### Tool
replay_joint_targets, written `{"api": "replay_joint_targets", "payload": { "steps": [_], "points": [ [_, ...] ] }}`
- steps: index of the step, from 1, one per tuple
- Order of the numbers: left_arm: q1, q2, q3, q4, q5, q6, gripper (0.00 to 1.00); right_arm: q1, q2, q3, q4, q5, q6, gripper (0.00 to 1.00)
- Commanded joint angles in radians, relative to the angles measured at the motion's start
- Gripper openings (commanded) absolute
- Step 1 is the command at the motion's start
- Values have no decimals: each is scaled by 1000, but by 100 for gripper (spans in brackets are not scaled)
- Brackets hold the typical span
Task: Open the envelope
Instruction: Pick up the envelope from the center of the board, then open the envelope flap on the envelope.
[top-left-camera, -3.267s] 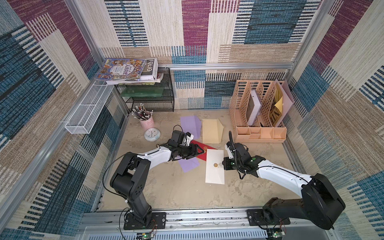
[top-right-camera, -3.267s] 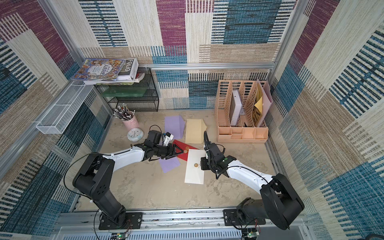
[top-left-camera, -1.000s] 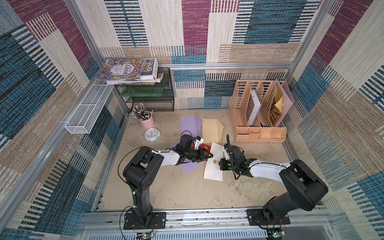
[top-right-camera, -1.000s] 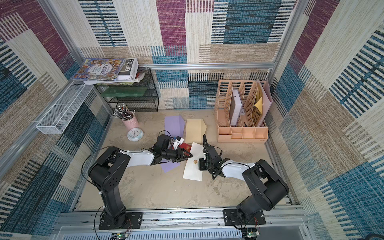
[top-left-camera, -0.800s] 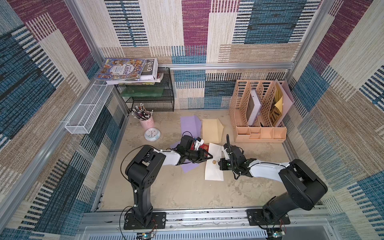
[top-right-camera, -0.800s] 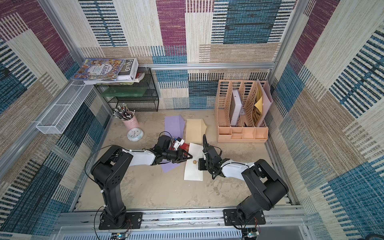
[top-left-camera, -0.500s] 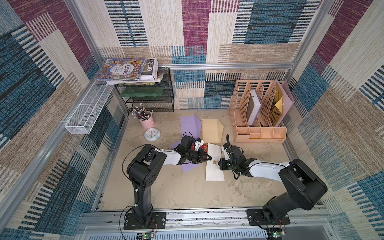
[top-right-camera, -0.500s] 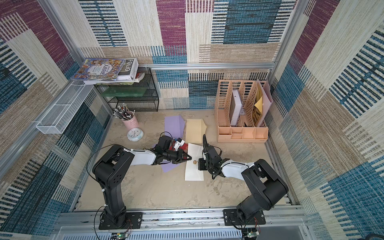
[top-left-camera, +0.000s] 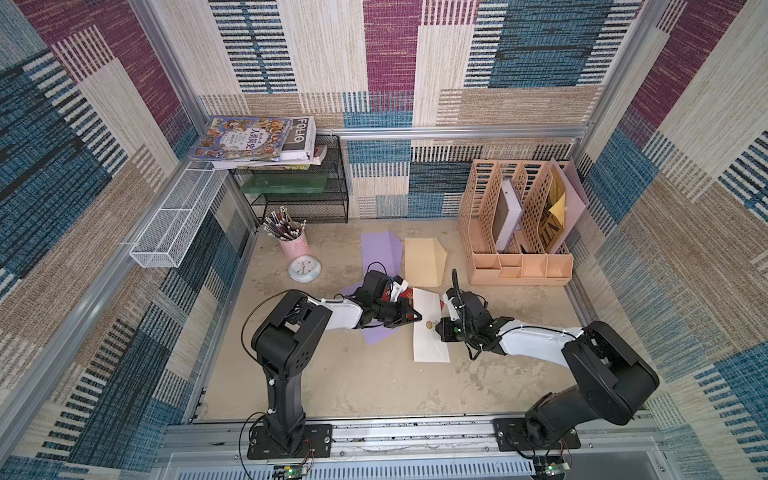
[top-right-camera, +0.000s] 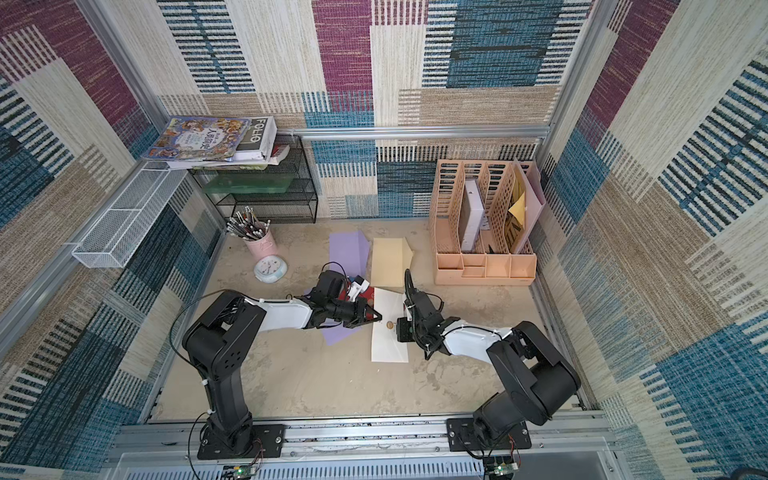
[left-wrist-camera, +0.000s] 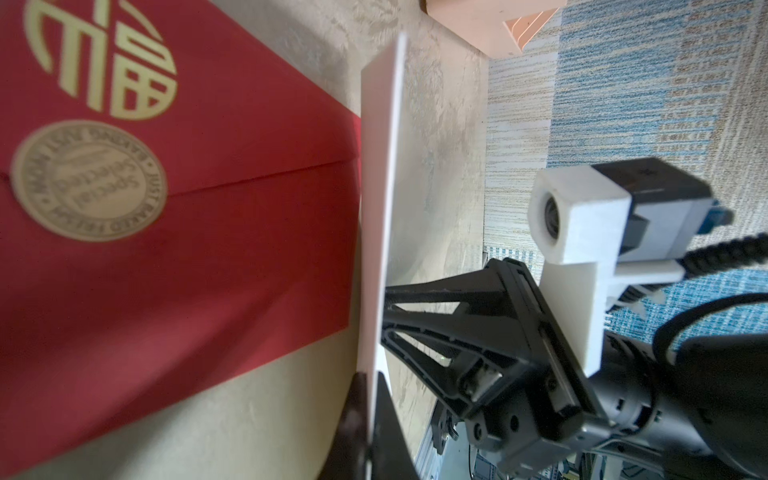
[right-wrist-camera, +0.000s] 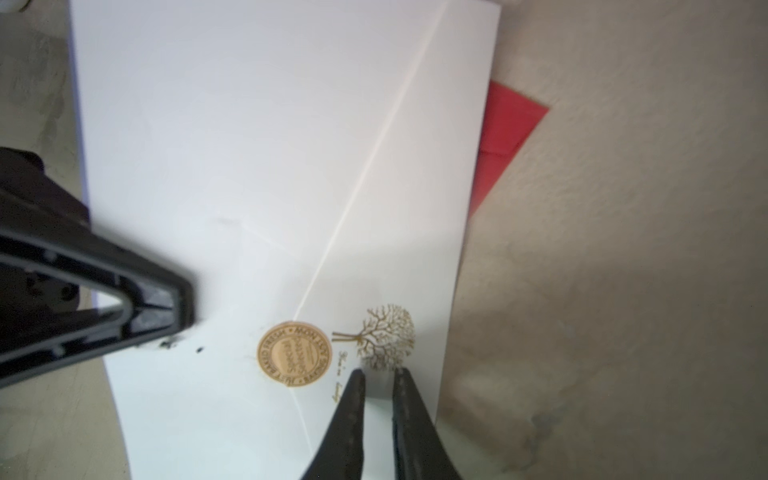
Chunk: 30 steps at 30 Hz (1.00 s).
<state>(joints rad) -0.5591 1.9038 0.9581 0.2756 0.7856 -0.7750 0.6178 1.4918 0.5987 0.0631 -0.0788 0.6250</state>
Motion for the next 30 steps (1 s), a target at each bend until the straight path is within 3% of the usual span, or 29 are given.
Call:
{"api": "replay_joint_targets", "payload": {
  "steps": [1,10,17,30],
  "points": [
    [-2,-27,14,-27,-22,54,0,15,-36,14,-147,44,-4,30],
    [-6,-125,42,-153,-85,134,0,38,-258,74,-218,150,-14,56],
    [-10,-231,57,-245,-140,183,0,38,-394,67,-232,213,-10,60],
    [-42,-435,29,-358,-277,202,0,65,-475,49,-195,188,33,63]
  ]
}}
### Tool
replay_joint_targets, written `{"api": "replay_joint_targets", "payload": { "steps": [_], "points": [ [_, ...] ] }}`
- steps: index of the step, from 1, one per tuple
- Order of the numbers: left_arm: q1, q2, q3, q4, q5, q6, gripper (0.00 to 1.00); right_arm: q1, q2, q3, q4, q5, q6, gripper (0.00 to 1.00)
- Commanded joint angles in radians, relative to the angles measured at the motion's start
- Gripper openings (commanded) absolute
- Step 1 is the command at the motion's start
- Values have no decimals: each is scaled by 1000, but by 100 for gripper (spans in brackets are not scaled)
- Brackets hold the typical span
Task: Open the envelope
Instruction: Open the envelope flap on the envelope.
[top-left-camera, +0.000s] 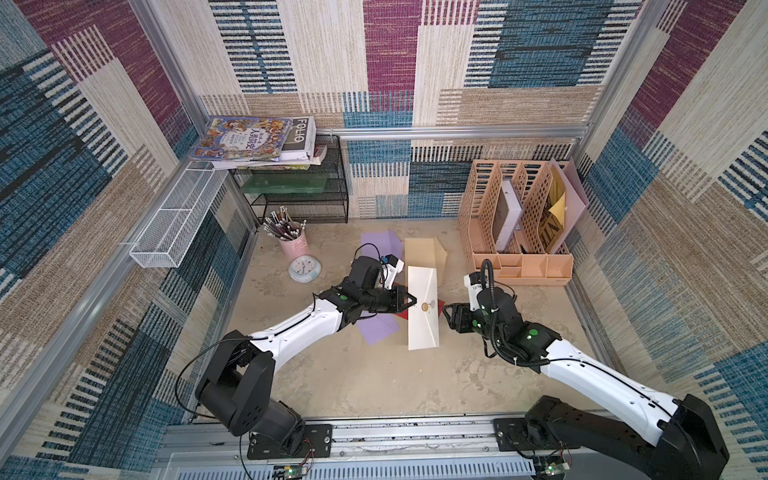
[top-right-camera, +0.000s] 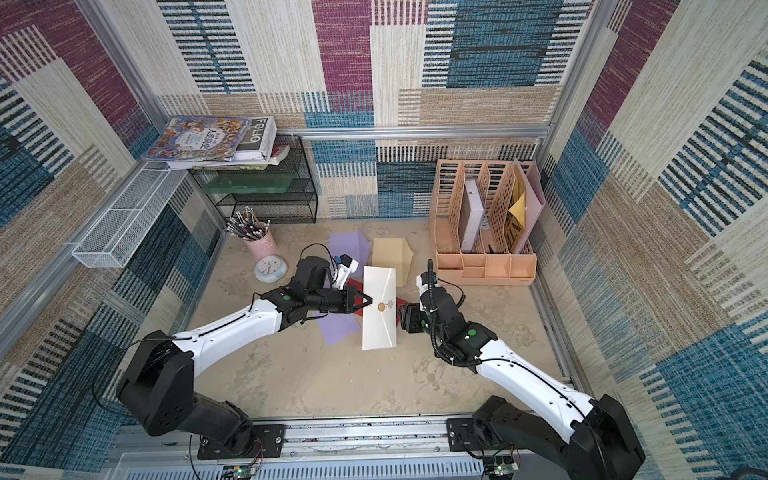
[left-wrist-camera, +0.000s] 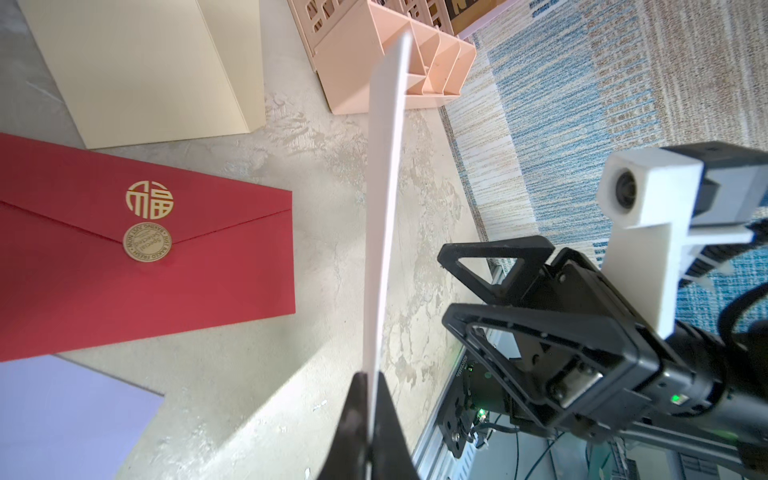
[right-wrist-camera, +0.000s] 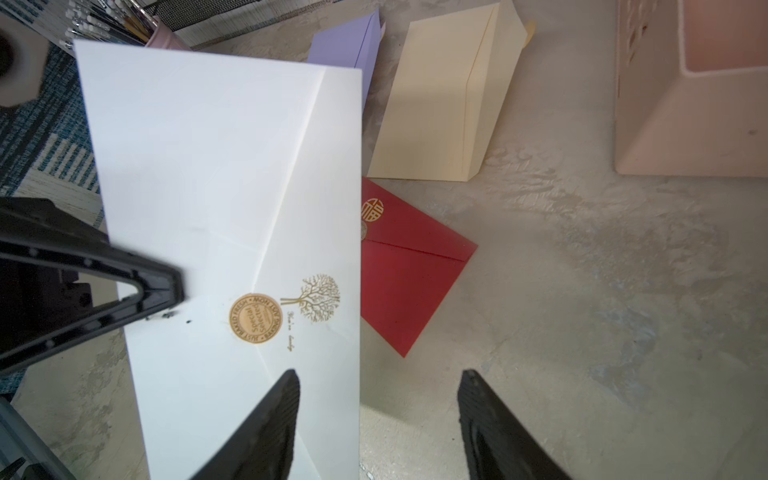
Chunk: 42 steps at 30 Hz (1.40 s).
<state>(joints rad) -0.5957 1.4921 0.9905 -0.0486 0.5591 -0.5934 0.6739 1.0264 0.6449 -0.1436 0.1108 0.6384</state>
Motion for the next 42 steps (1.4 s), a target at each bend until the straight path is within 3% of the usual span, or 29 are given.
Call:
{"api": "replay_joint_targets", "payload": {
  "steps": [1,12,24,37,42],
  "points": [
    [-9,-38,-7,-44,-60,20,0,14,-15,-2,12,0,20,63],
    [-25,-172,-44,-71,-102,12,0,60,-49,-16,30,6,37,66],
    [-26,-349,-73,-116,-151,54,0,77,-84,35,29,-2,-40,73],
    [-26,-387,-120,-91,-213,81,0,96,21,119,94,-21,-78,73],
    [-26,-402,-130,-61,-267,66,0,133,52,136,79,36,-99,74]
  ]
}}
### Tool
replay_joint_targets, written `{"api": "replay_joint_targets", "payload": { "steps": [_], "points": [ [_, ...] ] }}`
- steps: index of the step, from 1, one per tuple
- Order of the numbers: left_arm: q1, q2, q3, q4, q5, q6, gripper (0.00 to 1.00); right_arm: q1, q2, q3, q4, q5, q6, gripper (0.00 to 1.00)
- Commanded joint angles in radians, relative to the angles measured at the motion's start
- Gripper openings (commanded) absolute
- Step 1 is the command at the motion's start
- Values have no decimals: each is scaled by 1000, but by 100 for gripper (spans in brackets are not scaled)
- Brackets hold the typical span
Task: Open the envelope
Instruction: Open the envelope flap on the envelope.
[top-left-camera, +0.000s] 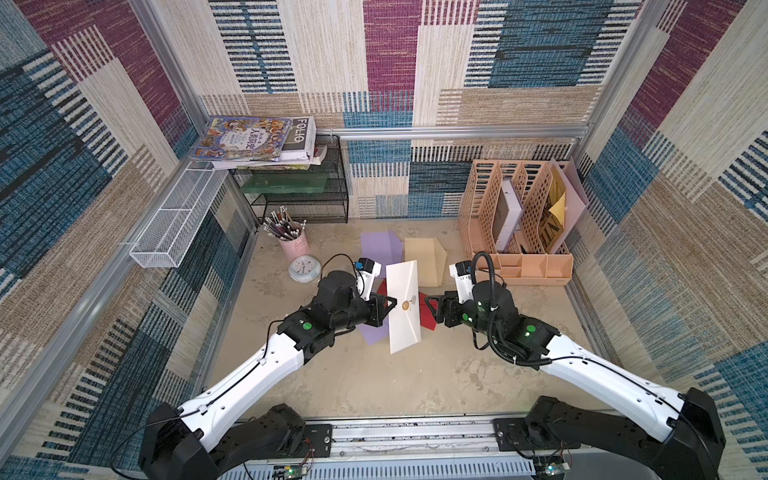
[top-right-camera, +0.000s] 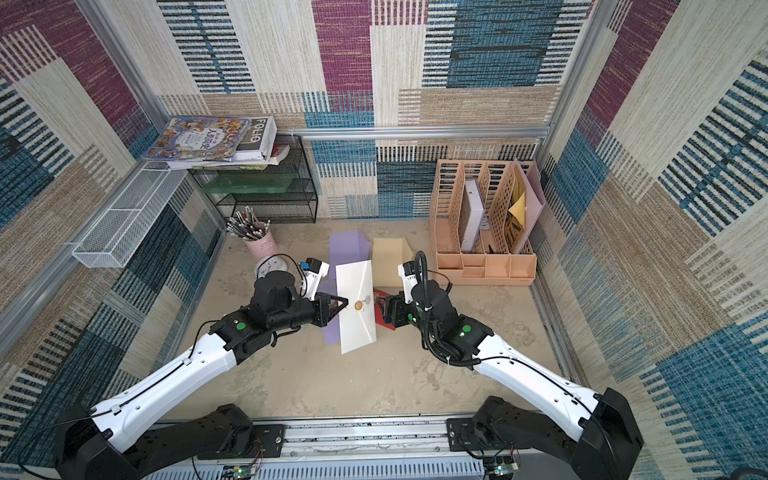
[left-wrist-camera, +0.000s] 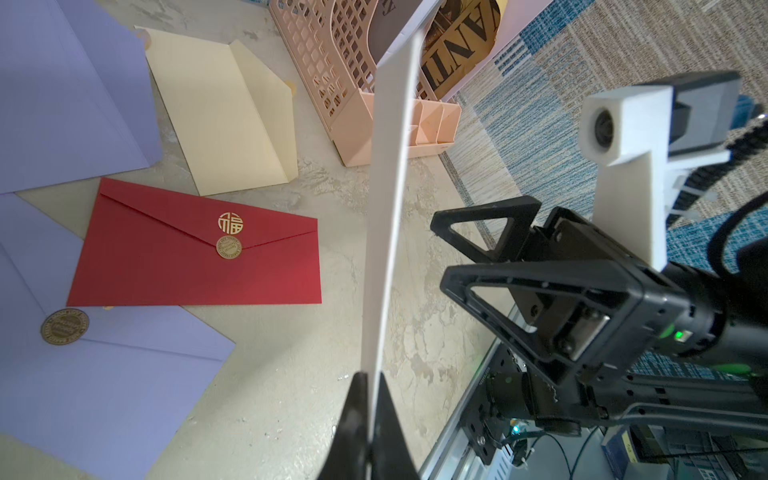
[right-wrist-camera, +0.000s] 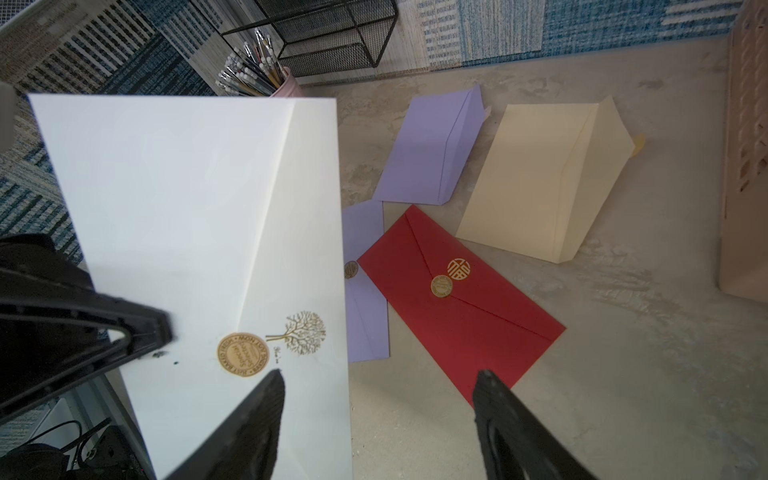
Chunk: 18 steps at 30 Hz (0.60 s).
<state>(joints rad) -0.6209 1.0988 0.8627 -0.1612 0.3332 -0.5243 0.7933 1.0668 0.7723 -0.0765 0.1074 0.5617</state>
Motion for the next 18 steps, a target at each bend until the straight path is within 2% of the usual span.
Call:
{"api": "replay_joint_targets", "payload": {
  "steps": [1,10,18],
  "points": [
    [0,-12,-1,50,-63,-5,0,25,22,8,18,56,-31,74],
    [0,-68,16,-5,-163,0,0,151,108,71,-2,255,-80,74],
    [0,-34,100,-87,-182,-55,0,225,72,3,57,385,-166,76]
  ]
}}
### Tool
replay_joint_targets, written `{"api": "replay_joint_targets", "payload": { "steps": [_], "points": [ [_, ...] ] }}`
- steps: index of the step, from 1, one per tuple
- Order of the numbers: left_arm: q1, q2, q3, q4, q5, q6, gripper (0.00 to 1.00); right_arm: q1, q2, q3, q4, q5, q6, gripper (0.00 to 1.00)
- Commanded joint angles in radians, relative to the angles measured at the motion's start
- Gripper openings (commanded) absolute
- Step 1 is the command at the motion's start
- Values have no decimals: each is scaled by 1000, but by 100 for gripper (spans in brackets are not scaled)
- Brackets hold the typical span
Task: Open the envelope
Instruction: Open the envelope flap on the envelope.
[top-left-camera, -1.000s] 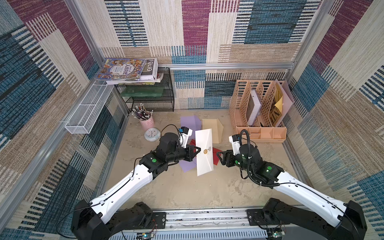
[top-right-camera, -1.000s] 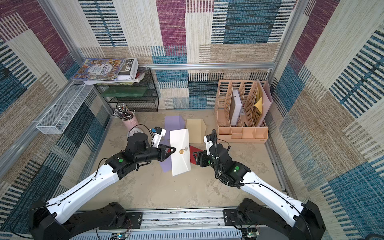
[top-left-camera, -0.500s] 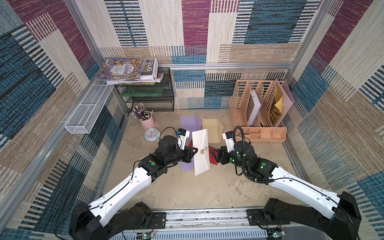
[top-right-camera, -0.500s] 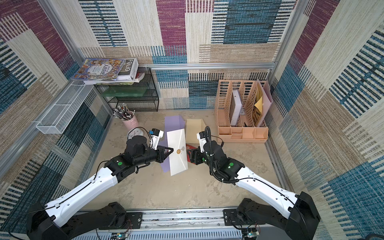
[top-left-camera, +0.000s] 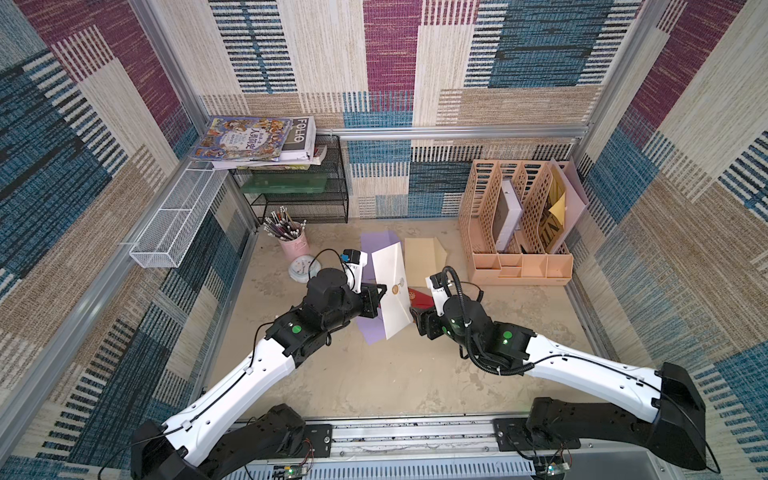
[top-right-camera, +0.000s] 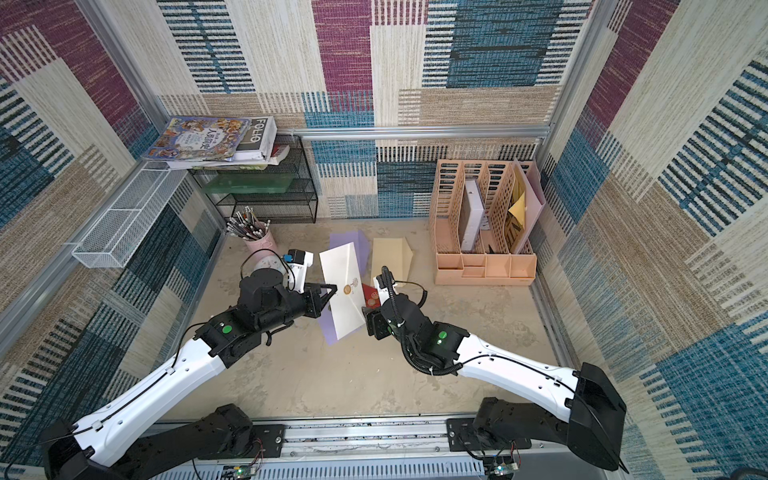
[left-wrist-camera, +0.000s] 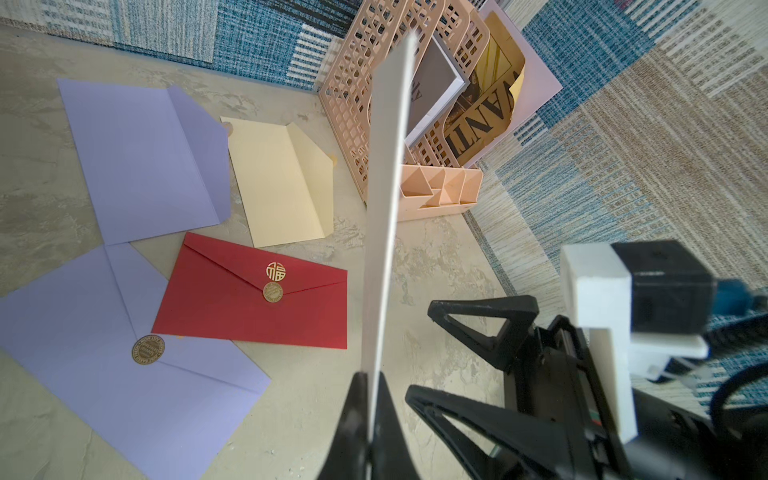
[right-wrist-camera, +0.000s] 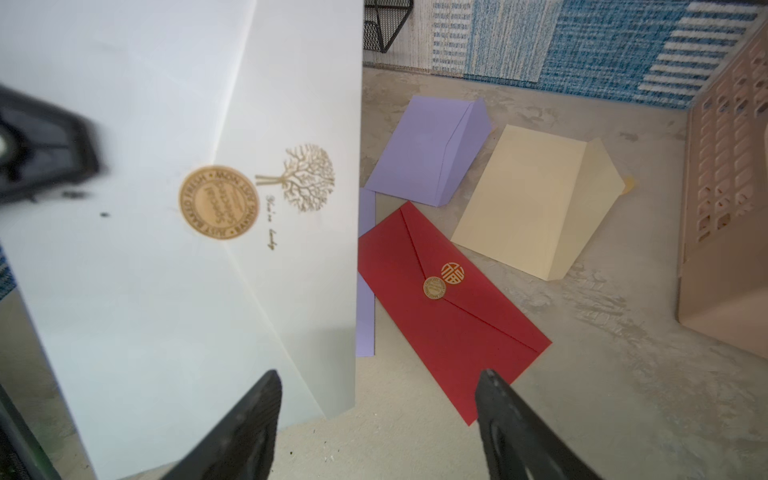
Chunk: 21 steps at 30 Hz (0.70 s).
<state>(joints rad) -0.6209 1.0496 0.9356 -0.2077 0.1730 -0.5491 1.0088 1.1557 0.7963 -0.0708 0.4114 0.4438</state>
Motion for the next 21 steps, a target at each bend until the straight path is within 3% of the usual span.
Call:
{"api": "replay_joint_targets", "payload": {
  "steps": [1,13,21],
  "points": [
    [0,22,37,-47,-20,-37,0,12,-28,-40,72,85,-63,76],
    [0,39,71,-102,-48,-69,0,24,-57,-126,208,109,-153,76],
    [0,86,98,-129,-43,-84,0,26,-53,-237,397,114,-236,76]
  ]
}}
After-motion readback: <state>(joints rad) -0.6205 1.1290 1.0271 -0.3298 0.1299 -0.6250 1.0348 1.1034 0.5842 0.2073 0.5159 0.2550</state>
